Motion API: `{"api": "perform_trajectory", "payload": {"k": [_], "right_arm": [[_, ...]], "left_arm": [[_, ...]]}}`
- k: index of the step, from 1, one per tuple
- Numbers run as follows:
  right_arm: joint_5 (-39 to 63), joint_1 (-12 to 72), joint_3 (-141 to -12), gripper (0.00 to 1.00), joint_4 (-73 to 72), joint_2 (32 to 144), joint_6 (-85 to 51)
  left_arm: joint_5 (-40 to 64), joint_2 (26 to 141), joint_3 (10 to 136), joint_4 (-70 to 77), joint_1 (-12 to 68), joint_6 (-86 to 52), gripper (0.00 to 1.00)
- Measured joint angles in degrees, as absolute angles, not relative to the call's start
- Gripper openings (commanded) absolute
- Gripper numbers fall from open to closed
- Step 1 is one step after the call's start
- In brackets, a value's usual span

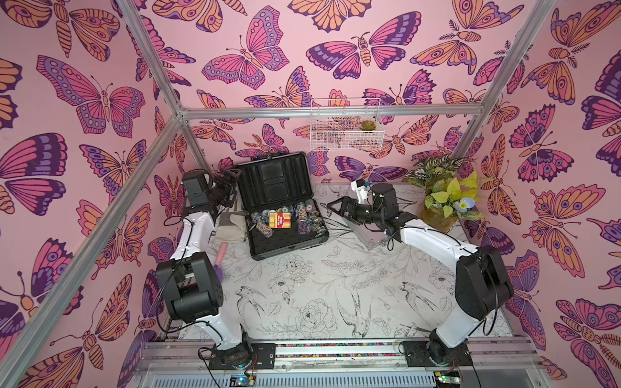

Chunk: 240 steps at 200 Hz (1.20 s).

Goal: Open the poker set cases
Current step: Open the case lid on the poker set case, then move the poker set case to the center of the board.

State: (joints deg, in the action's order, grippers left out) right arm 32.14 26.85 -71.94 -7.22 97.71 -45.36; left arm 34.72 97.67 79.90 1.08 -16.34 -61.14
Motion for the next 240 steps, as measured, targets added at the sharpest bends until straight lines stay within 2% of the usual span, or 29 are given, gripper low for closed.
{"api": "perform_trajectory", "payload": {"k": [94, 154, 183, 215, 240], "right_arm": [[29.63, 24.32, -72.60, 0.92, -3.09, 97.73, -44.25], [21.89, 15.07, -75.11, 0.91, 8.71, 97.71, -36.80], [17.61, 8.86, -75.72, 0.89, 12.88, 97.69, -32.97], [14.37, 4.78, -75.70, 0.84, 14.79, 97.71, -30.55], [11.42, 4.56, -75.70, 0.69, 14.87, 97.73, -28.25]], "left_arm": [[34.76, 97.67, 79.83, 1.28, -16.49, -60.29, 0.99], [35.05, 96.57, 75.64, 0.99, -15.73, -57.36, 1.00], [34.44, 93.91, 72.47, -2.15, -11.60, -53.36, 0.99], [32.84, 89.78, 68.86, -4.95, -4.27, -49.21, 0.96], [30.46, 86.39, 65.69, -6.68, 1.89, -46.33, 0.92]]}}
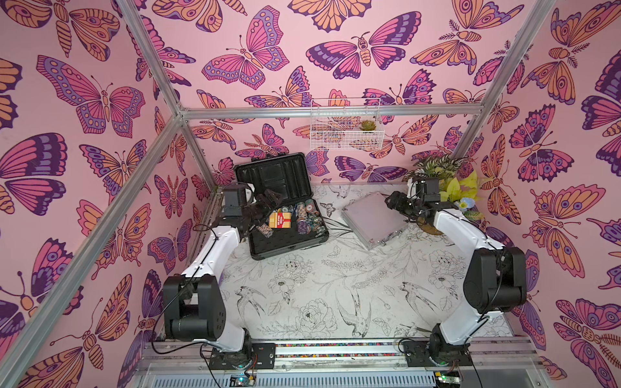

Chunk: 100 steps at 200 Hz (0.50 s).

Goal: Open the poker set cases
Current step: Move the poker set case to the center of the board.

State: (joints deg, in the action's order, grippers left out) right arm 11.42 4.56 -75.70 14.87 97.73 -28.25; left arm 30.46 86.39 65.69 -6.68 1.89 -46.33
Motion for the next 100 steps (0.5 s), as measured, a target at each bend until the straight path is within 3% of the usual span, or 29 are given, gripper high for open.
{"api": "perform_trajectory", "payload": {"k": [38, 72, 100], "right_arm": [[6.87, 4.47, -75.94, 0.59, 16.64, 99.50, -24.86], [3.57, 4.23, -77.56, 0.67, 19.40, 103.11, -22.96], [1.08, 3.81, -77.93, 0.67, 20.84, 104.16, -21.98]], "left_arm": [[28.64, 85.32, 63.92, -7.90, 10.70, -43.97, 0.85], [27.83, 86.80, 63.59, -8.49, 16.43, -43.48, 0.84], [27.77, 90.35, 64.49, -9.19, 19.57, -43.05, 0.84]]}}
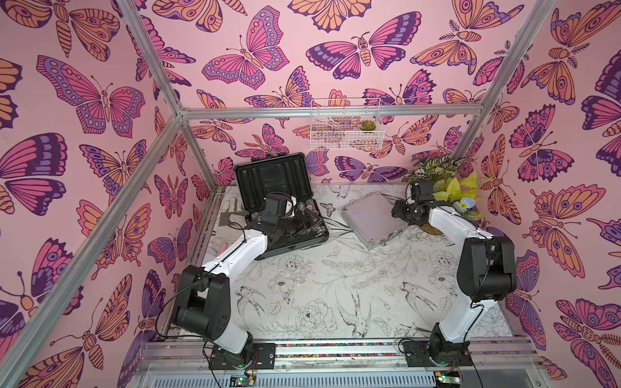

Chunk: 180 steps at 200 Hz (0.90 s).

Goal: Open the poker set cases
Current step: Move the poker set case to the center of the board.

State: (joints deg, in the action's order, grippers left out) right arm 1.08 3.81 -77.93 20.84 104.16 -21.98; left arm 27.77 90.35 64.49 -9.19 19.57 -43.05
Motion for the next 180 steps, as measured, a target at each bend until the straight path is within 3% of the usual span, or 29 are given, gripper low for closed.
{"api": "perform_trajectory", "payload": {"k": [66, 93, 180], "right_arm": [[3.81, -0.75, -78.61, 0.68, 20.86, 107.39, -21.67], [6.24, -0.78, -78.61, 0.61, 20.84, 108.25, -21.04], [14.57, -1.85, -78.61, 0.68, 20.60, 108.47, -20.93]], "left_arm": [[28.82, 100.14, 71.88, -10.98, 23.75, -42.44, 0.79], [29.85, 103.88, 74.43, -11.16, 24.88, -42.61, 0.76], [33.65, 115.28, 85.23, -11.86, 26.35, -43.99, 0.69]]}}
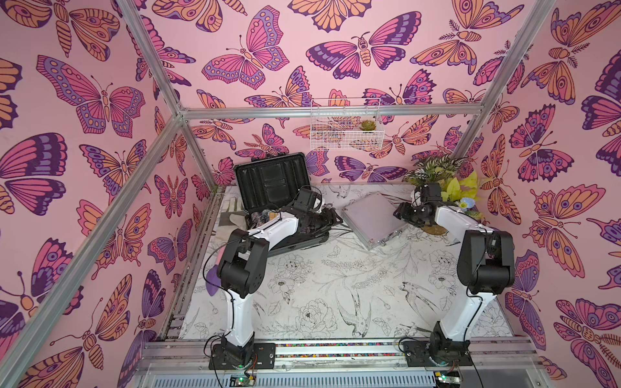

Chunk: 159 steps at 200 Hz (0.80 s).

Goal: Open the poker set cases
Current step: Move the poker set case to the center of the board.

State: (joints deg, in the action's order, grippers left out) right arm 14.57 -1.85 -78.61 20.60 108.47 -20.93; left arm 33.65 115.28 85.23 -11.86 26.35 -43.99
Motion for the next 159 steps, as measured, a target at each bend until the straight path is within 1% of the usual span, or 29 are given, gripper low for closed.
{"api": "perform_trajectory", "payload": {"k": [26, 56, 65, 76, 95, 114, 159], "right_arm": [[12.56, -1.85, -79.26, 0.70, 21.43, 108.47, -20.05], [10.70, -2.42, -81.17, 0.69, 22.57, 109.73, -18.94], [10.66, -2.55, -81.89, 0.67, 22.59, 110.69, -18.72], [10.79, -2.63, -82.15, 0.62, 22.57, 111.57, -18.48], [11.55, -2.66, -82.00, 0.59, 22.85, 112.38, -18.37], [12.58, -2.98, -81.41, 0.52, 22.31, 112.40, -18.39], [16.08, -3.36, -78.00, 0.48, 19.11, 111.37, -19.77]], "left_arm": [[33.69, 116.44, 85.84, -12.01, 26.72, -44.18, 0.70], [34.04, 116.49, 86.37, -11.99, 27.33, -44.40, 0.71], [34.15, 116.49, 86.37, -12.01, 27.42, -44.42, 0.71], [34.35, 116.49, 86.37, -12.03, 27.55, -44.47, 0.71], [34.57, 116.49, 86.37, -12.03, 27.68, -44.56, 0.71], [34.79, 116.51, 86.39, -12.03, 27.77, -44.62, 0.71], [35.59, 118.91, 87.66, -12.01, 27.77, -45.15, 0.69]]}}
